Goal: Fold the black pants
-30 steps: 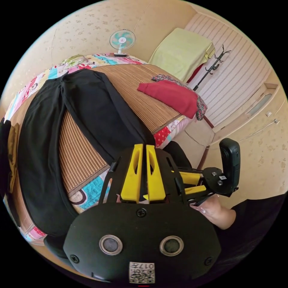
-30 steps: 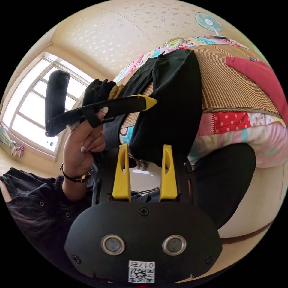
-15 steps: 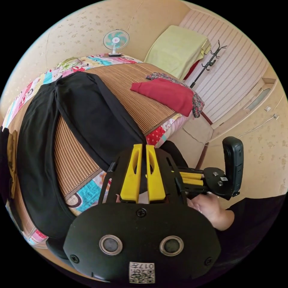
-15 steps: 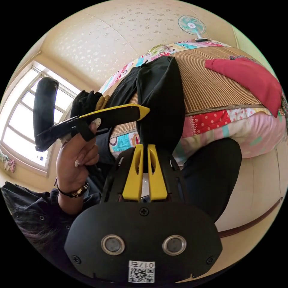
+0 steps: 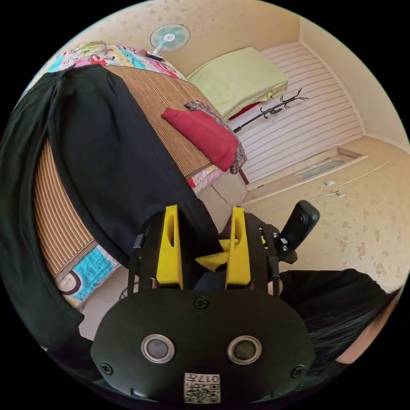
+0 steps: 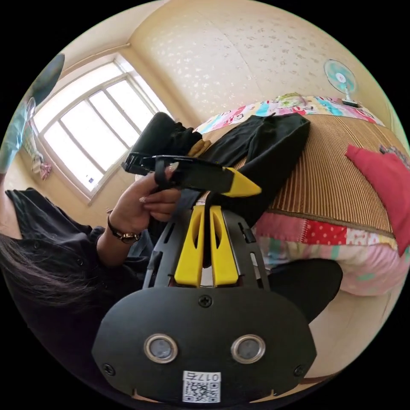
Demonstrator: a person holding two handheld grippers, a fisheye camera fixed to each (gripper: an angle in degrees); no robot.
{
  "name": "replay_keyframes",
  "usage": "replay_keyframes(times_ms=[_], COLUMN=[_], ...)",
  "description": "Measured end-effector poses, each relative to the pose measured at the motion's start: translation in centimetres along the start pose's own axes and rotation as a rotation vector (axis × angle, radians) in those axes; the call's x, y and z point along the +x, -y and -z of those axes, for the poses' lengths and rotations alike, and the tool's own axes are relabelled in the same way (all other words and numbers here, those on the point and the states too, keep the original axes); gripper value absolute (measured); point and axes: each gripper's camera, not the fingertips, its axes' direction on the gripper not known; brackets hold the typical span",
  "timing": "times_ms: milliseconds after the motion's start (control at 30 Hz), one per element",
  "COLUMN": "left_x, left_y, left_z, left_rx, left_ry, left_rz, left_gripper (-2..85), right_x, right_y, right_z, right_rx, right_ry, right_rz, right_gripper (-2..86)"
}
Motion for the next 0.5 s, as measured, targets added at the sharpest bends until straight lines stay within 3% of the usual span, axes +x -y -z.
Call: replay_keyframes(times_ms=[67, 167, 300, 500], left_x=[0.1, -0.9, -2.5, -2.7], left_y=[-0.1, -0.8, -1.4, -0.9], left_z=[1.3, 4.4, 9.1, 13.1], left_rx=[0.020, 0.063, 0.140, 0.151], left_ry=[0.093, 0.017, -0.131, -0.218], left_rz=[0.004, 0.016, 0.031, 0.001], left_gripper=[6.9, 3.6, 2.9, 2.5], right_x=[0.6, 4.7, 17.9, 33.3], right_y=[1.1, 3.5, 12.1, 31.2], right_z=[-0.6, 1.2, 3.8, -8.8], right_rx=[-0.083, -0.180, 0.007, -0.129], right_ry=[0.046, 0.188, 0.058, -0.031], right_rz=[0.100, 0.239, -0.092, -0.350], right_gripper=[4.1, 6.3, 14.6, 17.9])
